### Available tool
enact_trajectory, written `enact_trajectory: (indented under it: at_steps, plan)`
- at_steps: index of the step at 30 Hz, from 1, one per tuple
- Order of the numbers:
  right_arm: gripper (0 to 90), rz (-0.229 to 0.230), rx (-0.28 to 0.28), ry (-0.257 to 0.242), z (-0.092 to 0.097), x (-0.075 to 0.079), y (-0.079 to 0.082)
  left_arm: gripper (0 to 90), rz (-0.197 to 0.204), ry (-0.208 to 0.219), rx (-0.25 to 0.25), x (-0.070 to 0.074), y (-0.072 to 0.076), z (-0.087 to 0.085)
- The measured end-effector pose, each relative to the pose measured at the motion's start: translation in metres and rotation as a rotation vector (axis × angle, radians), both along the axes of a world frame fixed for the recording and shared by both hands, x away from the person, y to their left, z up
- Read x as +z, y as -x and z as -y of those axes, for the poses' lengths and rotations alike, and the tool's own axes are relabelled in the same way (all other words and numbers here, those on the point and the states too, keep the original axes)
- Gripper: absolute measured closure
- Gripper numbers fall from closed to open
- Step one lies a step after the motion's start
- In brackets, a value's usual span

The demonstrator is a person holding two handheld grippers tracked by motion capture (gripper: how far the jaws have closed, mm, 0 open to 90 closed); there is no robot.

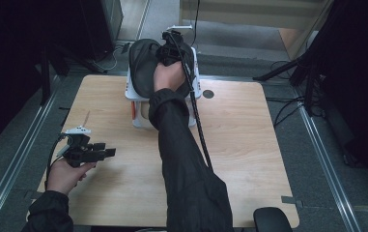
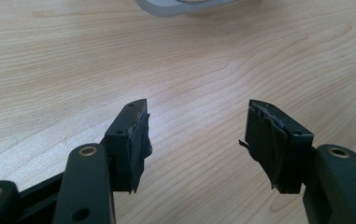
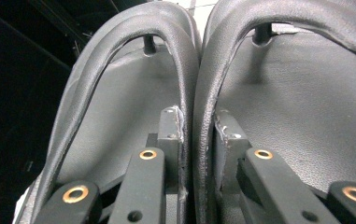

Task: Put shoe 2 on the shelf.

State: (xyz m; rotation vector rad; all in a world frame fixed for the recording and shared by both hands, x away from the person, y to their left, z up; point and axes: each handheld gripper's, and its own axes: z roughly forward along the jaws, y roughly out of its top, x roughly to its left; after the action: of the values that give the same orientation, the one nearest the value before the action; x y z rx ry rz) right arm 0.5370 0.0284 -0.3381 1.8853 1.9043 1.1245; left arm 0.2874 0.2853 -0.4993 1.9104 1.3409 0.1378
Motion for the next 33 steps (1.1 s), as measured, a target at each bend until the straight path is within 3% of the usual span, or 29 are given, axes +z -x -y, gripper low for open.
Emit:
enact_trajectory:
  at_steps: [30,33]
  plan:
    - [76.3,0.01,-0.007,-0.024,0.008,-0.0025,-0.0057,40.0,-0.008,-0.002,-0.009,-0.0009,-0.0007,0.0006]
    - [73.0,0.014,-0.006,-0.023,0.0067,-0.0026,-0.0052,40.0,-0.008,-0.001,-0.009,-0.0009,-0.0006,0.0006]
